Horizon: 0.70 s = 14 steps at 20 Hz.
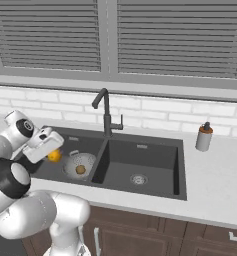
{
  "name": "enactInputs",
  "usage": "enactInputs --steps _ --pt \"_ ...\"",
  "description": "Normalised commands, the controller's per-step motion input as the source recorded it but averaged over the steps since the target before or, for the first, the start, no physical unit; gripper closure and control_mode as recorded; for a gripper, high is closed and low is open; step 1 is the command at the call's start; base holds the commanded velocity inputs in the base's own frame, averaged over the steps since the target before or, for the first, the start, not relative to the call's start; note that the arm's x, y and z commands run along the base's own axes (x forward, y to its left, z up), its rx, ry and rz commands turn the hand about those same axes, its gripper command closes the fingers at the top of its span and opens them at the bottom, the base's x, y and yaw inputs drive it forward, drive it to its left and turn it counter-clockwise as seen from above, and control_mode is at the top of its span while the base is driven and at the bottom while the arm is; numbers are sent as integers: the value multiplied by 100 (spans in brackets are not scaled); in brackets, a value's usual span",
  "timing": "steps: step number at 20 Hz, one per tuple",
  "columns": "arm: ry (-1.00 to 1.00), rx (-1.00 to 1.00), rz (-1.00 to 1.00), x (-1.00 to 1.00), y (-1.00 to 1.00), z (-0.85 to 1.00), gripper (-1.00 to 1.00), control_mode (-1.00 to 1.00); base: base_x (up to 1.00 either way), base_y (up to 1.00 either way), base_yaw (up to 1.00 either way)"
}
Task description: Put the colander in the sink, put the kiwi, orange in the colander, and turn on the sink faucet and pour water over the colander.
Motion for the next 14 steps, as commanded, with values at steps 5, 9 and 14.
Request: enactInputs --steps 5,9,14 --pt "0 8 0 39 -4 -38 100 -100 0 0 0" --pt "0 11 0 31 -9 -34 100 -100 0 0 0" --pt "0 14 0 22 -30 -37 100 -100 0 0 0"
